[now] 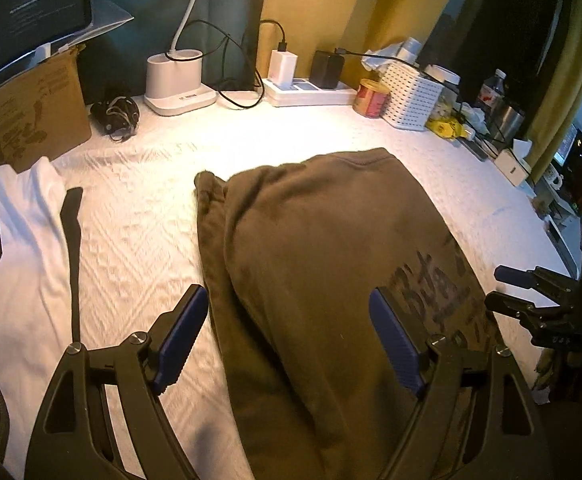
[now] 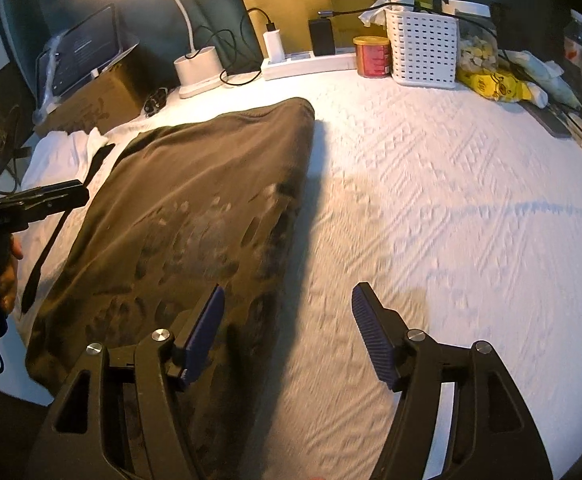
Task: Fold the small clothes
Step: 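Open the right tool and release the brown shirt strip, then grasp the end of the brown shirt strip with both tools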
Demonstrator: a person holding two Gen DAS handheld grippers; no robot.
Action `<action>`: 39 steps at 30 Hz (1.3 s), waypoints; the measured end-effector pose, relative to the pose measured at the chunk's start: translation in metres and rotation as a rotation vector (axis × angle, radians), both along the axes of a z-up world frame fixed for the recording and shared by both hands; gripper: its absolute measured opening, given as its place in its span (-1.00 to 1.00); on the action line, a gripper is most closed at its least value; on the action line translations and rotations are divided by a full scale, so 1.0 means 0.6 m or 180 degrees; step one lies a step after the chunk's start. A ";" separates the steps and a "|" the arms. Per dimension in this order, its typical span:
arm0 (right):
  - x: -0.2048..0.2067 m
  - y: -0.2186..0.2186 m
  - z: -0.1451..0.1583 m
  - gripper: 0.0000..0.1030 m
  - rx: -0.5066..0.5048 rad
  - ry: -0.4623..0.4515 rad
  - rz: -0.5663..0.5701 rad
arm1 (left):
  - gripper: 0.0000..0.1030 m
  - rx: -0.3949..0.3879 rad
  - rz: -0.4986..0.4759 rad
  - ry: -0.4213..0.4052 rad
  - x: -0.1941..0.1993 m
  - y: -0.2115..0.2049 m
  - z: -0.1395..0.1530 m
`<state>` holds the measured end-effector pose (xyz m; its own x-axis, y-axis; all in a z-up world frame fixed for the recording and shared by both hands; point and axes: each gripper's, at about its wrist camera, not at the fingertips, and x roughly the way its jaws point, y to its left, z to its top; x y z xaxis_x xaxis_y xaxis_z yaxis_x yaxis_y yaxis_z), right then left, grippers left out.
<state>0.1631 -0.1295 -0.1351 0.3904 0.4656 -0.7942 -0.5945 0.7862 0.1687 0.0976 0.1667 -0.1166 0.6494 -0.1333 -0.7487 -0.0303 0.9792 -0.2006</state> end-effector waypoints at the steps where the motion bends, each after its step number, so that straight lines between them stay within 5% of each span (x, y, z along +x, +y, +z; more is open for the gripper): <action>1: 0.007 0.002 0.000 0.35 0.0001 -0.0004 0.0001 | 0.59 0.0004 0.0006 0.0003 0.005 0.002 -0.001; 21: 0.139 0.070 -0.011 0.35 -0.0007 -0.0106 0.0081 | 0.59 0.0124 0.0162 0.0023 0.100 0.060 -0.039; 27: 0.164 0.099 -0.019 0.35 0.0043 -0.0052 0.0152 | 0.60 -0.0018 0.0200 0.0093 0.120 0.077 -0.063; 33: 0.183 0.121 -0.033 0.35 0.0078 0.0016 0.0209 | 0.60 0.0132 -0.0021 0.0015 0.123 0.063 -0.065; 39: 0.194 0.138 -0.036 0.35 0.0108 0.0016 0.0283 | 0.60 -0.0094 -0.0300 0.0073 0.124 0.040 -0.061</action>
<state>0.2794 -0.0466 -0.1570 0.3423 0.5250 -0.7792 -0.6608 0.7241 0.1976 0.1717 0.1906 -0.1531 0.6157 -0.2152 -0.7580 0.0568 0.9716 -0.2297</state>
